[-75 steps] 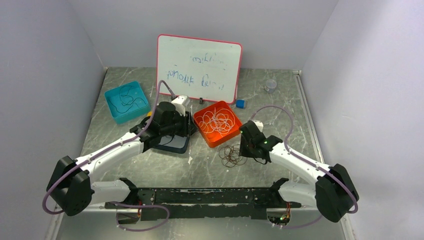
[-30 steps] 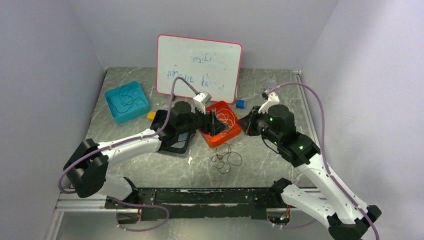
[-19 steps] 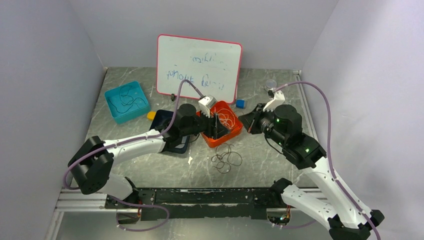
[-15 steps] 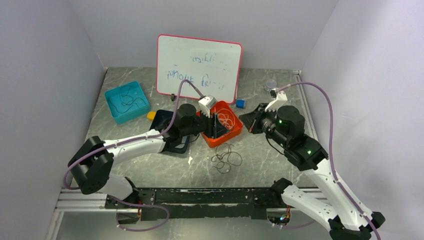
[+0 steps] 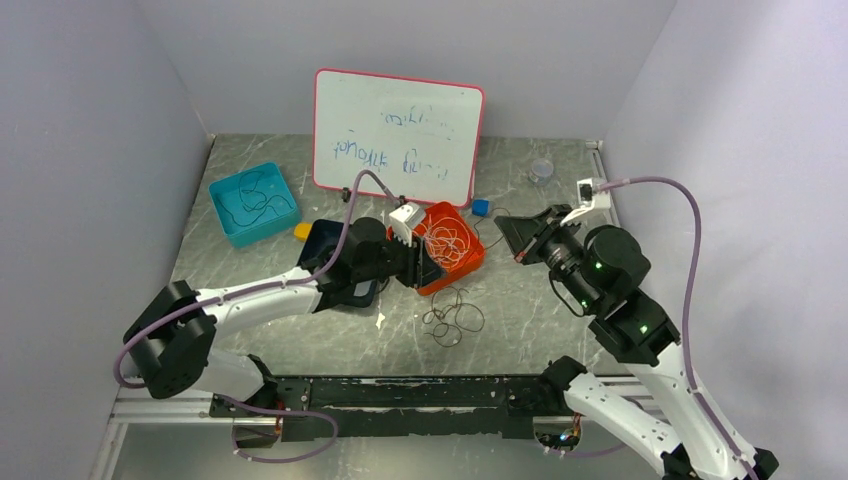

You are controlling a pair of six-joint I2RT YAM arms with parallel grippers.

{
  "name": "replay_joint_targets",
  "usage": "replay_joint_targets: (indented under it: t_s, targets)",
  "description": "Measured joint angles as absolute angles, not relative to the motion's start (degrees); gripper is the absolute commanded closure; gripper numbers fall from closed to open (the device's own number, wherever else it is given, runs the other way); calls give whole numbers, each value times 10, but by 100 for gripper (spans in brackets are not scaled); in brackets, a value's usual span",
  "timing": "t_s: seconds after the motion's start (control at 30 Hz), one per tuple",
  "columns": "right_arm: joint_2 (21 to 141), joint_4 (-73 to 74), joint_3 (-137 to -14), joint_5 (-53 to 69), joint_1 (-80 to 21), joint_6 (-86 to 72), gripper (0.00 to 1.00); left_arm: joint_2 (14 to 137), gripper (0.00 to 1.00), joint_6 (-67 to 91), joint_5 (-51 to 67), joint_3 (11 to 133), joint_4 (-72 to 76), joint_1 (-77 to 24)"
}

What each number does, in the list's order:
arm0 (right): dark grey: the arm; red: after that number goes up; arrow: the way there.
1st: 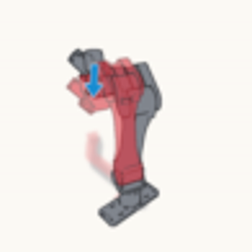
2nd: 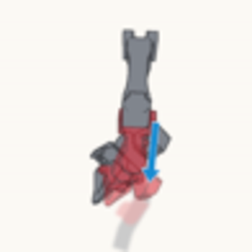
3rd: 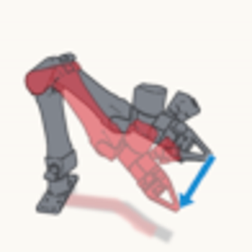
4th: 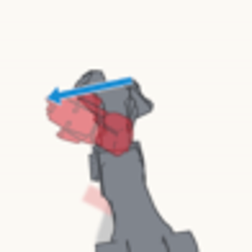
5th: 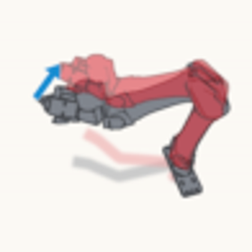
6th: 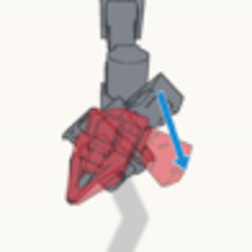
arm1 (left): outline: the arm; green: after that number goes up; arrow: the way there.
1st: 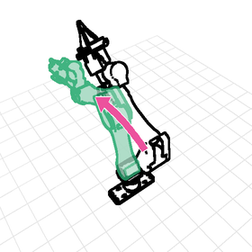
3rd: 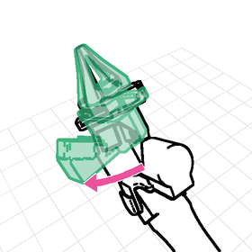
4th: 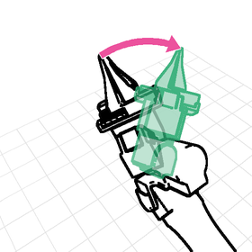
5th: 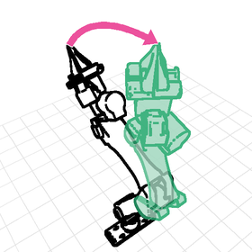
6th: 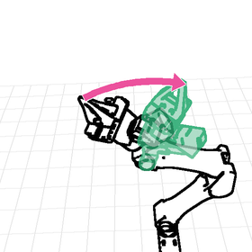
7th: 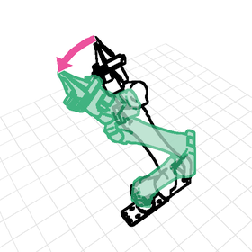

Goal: Untangle the cables

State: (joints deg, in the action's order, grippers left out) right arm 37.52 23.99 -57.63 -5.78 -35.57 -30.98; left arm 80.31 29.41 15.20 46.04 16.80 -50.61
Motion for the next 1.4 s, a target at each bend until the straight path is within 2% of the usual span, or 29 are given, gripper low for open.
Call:
replay_joint_targets:
  t_s: [0.33,0.63,0.7,0.73,1.0,1.27,1.4]
  targets:
    - [379,213,-576,-56,-356,-298,100,768,61,294,152,441,125,-506]
    - [519,153,-554,55,-356,-269,100,684,61,294,151,442,21,-498]
    - [551,138,-544,68,-361,-266,100,666,91,294,152,442,-13,-480]
    - [569,129,-543,69,-365,-264,100,660,93,298,139,442,-25,-470]
    - [744,56,-585,35,-469,-226,100,568,93,349,-80,405,-152,-382]
    - [882,-14,-646,29,-487,-218,100,543,93,375,-171,402,-285,-324]
    - [935,-35,-677,54,-496,-217,100,516,87,375,-191,402,-315,-315]
